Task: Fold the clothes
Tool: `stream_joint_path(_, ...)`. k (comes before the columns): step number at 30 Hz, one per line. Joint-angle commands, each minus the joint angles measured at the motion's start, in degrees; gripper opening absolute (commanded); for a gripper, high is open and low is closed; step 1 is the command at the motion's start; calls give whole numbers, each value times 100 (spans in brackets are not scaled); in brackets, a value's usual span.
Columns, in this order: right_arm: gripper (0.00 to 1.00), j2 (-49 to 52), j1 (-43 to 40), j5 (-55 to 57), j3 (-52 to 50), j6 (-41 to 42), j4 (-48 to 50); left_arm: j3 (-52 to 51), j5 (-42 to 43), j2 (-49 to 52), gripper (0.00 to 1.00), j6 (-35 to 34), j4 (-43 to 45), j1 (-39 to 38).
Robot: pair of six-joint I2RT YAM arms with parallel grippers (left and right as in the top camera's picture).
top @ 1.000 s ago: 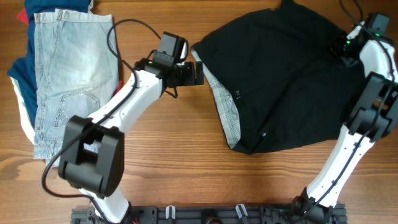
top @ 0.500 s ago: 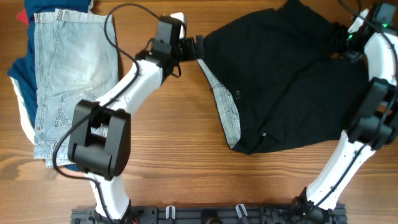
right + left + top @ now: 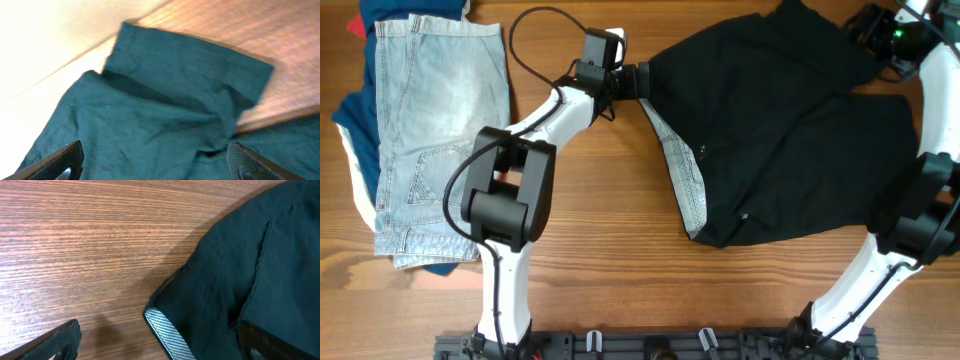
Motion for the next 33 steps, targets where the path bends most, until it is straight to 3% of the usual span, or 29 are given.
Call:
stream_joint_path(1, 92, 37, 249, 59, -2, -85, 98, 81, 74, 295, 100, 321, 127, -22)
stream_joint_path(7, 93, 37, 398, 61, -2, -87, 131, 79, 289, 627, 100, 315, 457, -26)
stream_joint_path(11, 93, 37, 402, 59, -2, -85, 142, 79, 415, 654, 83, 365, 684, -103)
stream_joint_path(13, 93, 37, 402, 61, -2, -87, 136, 79, 413, 658, 65, 472, 756, -162)
stream_joint_path(15, 93, 37, 402, 61, -2, -90, 118, 79, 417, 658, 20, 463, 758, -227)
stream_joint_path(16, 94, 37, 402, 61, -2, -87, 116, 79, 415, 656, 6, 463, 715, -262)
stream_joint_path(21, 93, 37, 402, 61, -2, -85, 48, 81, 343, 632, 4, 463, 562, -275)
stream_joint_path(25, 94, 37, 402, 61, -2, -92, -140, 81, -608, 533, 4, 496, 358, -219)
stream_joint_path(28, 93, 37, 402, 61, -2, -90, -238, 83, -1451, 474, 4, 992, 363, -94)
stream_joint_path(33, 94, 44, 444, 66, -4, -87, -278, 83, -1996, 461, 4, 1781, 470, 186)
